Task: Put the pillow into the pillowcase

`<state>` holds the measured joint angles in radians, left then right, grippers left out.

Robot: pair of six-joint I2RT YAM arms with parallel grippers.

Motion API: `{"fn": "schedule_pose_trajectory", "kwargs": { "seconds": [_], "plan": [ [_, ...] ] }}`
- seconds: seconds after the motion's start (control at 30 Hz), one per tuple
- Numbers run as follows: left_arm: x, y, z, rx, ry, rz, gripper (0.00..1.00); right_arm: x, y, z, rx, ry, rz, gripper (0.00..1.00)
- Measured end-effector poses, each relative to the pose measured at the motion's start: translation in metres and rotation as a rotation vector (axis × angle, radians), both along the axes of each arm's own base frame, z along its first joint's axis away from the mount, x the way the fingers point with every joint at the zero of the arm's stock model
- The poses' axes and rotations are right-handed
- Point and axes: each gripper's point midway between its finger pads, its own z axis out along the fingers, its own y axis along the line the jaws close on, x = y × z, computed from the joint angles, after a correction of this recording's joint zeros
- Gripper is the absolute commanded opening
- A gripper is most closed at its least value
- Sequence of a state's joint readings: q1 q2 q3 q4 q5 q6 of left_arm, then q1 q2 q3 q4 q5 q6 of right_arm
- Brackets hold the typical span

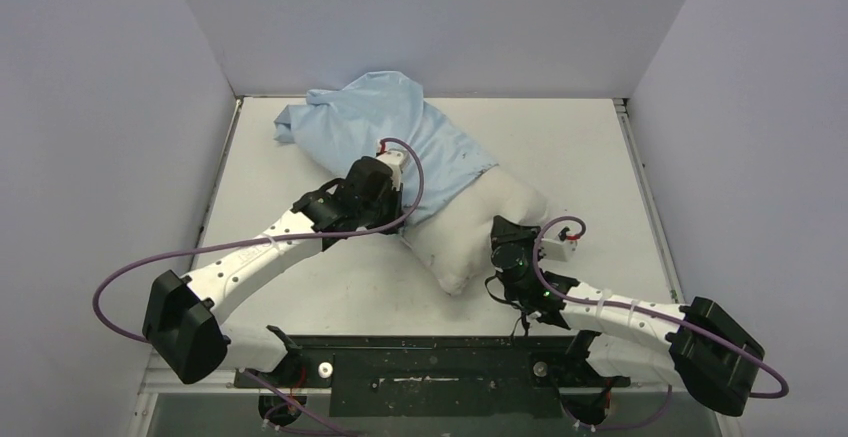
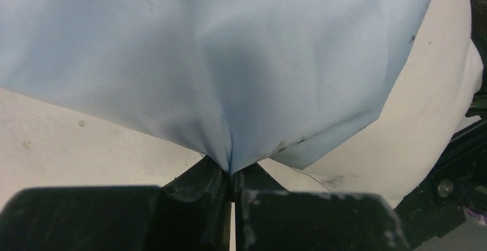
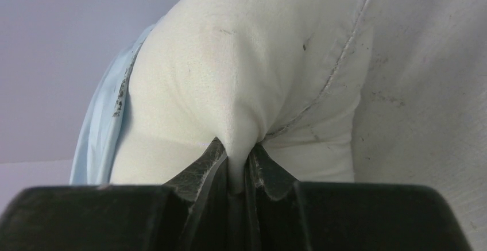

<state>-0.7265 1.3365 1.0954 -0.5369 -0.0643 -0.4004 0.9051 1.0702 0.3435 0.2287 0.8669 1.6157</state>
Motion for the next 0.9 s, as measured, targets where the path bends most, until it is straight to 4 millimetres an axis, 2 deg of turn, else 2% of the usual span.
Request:
{"fn": "schedule_pose_trajectory", "kwargs": {
  "seconds": [0.17,0.33,0.43,0.53,0.57,0.6,0.7,0.77,0.83,0.9],
  "plan": [
    [-0.013,-0.014,-0.002,-0.071,0.064,-0.028,0.0,0.002,-0.001,0.001,0.004,0.003,-0.029,0.0],
    [-0.034,-0.034,-0.008,-0.124,0.118,-0.076,0.0,0.006,-0.002,-0.003,-0.001,0.015,-0.067,0.0],
    [-0.049,-0.041,-0.018,-0.125,0.141,-0.118,0.0,0.01,0.0,-0.004,-0.011,0.021,-0.083,0.0],
    [-0.06,-0.039,-0.032,-0.109,0.181,-0.132,0.0,0.012,0.004,-0.003,-0.008,0.022,-0.081,0.0],
    [-0.063,-0.038,-0.036,-0.104,0.192,-0.134,0.06,0.012,0.005,-0.003,-0.007,0.021,-0.076,0.0],
    [-0.065,-0.036,-0.04,-0.099,0.201,-0.131,0.18,0.012,0.006,-0.002,-0.012,0.021,-0.068,0.0],
    [-0.066,-0.033,-0.041,-0.092,0.213,-0.113,0.41,0.012,0.011,0.0,-0.03,0.01,-0.007,0.29],
    [-0.066,-0.028,-0.033,-0.094,0.204,-0.098,0.47,0.006,0.013,0.002,-0.03,-0.002,0.069,0.48],
    [-0.063,-0.026,-0.018,-0.104,0.174,-0.088,0.54,0.0,0.011,0.005,-0.036,-0.01,0.127,0.59],
    [-0.055,-0.029,0.004,-0.137,0.118,-0.086,0.57,-0.007,0.008,0.01,-0.053,-0.026,0.187,0.7]
  ]
}}
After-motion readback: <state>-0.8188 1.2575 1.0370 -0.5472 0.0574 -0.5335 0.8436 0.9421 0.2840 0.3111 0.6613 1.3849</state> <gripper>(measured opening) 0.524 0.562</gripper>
